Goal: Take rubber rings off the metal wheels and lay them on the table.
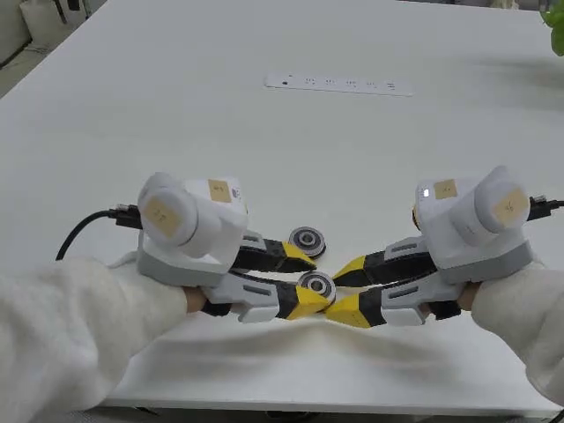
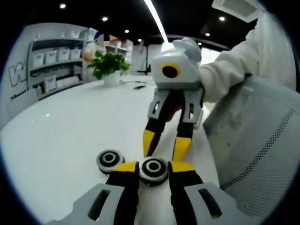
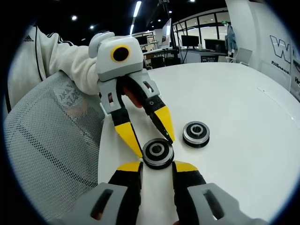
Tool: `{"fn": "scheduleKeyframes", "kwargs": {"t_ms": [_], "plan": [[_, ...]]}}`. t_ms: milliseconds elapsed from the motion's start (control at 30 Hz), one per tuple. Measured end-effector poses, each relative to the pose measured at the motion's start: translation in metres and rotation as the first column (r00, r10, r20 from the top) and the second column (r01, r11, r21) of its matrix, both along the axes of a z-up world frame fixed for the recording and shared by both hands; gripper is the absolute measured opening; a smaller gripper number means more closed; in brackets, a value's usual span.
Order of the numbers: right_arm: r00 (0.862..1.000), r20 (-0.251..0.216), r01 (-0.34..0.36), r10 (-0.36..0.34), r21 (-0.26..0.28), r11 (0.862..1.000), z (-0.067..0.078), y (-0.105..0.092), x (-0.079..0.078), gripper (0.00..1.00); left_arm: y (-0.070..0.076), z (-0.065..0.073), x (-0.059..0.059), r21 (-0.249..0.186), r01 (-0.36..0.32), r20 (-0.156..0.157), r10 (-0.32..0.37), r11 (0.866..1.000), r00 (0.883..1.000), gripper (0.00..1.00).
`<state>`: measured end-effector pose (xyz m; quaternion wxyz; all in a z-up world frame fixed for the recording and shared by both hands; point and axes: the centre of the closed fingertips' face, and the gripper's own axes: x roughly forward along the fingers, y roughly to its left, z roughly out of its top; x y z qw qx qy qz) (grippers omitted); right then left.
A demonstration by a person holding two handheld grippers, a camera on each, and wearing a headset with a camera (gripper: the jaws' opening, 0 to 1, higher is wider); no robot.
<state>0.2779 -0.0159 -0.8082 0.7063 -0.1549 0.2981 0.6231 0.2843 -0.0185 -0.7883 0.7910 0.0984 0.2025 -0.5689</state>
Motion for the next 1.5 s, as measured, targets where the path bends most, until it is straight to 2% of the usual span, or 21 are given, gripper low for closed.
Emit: {"fn": "scheduleKeyframes", "kwargs": {"t_ms": [200,300,367,533,600,900,1000,1067,1200,1267,1400,1500], "plan": [[1.0,0.006,0.003,-0.003,0.006,1.0,0.001,0.0,0.001,0.19,-0.001,-0.001,-0.002,0.002,0.015,0.017,-0.015,1.0,1.0,0.2],[1.0,0.01,0.001,-0.001,0.004,1.0,0.001,0.0,0.001,0.19,-0.001,-0.003,-0.002,0.019,0.031,0.048,-0.032,0.999,0.998,0.18],[1.0,0.013,-0.002,0.001,0.001,1.0,0.001,0.0,0.001,0.18,-0.001,-0.003,-0.001,0.014,0.03,0.045,-0.03,0.999,0.999,0.17],[1.0,0.016,-0.006,0.006,-0.001,1.0,0.0,0.0,0.001,0.17,0.0,-0.002,0.001,0.024,0.03,0.061,-0.031,0.999,0.998,0.15],[0.999,0.034,-0.018,0.019,-0.021,1.0,-0.002,-0.003,0.002,0.15,-0.001,-0.002,0.002,0.022,0.031,0.063,-0.033,0.999,0.998,0.15],[0.999,0.035,-0.023,0.023,-0.015,1.0,-0.001,-0.003,0.001,0.11,-0.002,-0.002,0.004,0.011,0.029,0.062,-0.03,1.0,0.998,0.15],[1.0,0.023,-0.014,0.014,-0.003,1.0,0.001,-0.002,0.0,0.15,-0.003,-0.002,0.004,0.009,0.03,0.063,-0.031,0.999,0.998,0.15],[0.999,0.032,-0.009,0.009,-0.001,1.0,0.001,0.001,0.001,0.23,-0.003,-0.002,0.004,0.008,0.031,0.064,-0.031,0.999,0.997,0.15],[0.998,0.066,-0.018,0.018,-0.002,1.0,0.002,0.006,0.001,0.21,-0.003,-0.002,0.004,0.007,0.032,0.065,-0.032,0.999,0.997,0.15],[0.998,0.066,-0.019,0.019,-0.003,1.0,0.001,0.007,0.001,0.22,-0.003,-0.002,0.004,0.006,0.031,0.065,-0.032,0.999,0.997,0.15],[0.995,0.093,-0.036,0.038,-0.03,0.999,-0.004,0.01,-0.002,0.25,-0.003,-0.002,0.004,0.002,0.031,0.064,-0.031,1.0,0.997,0.15],[0.992,0.115,-0.039,0.043,-0.032,0.999,-0.002,0.01,0.001,0.23,-0.002,-0.002,0.003,0.001,0.031,0.064,-0.031,1.0,0.997,0.15]]}}
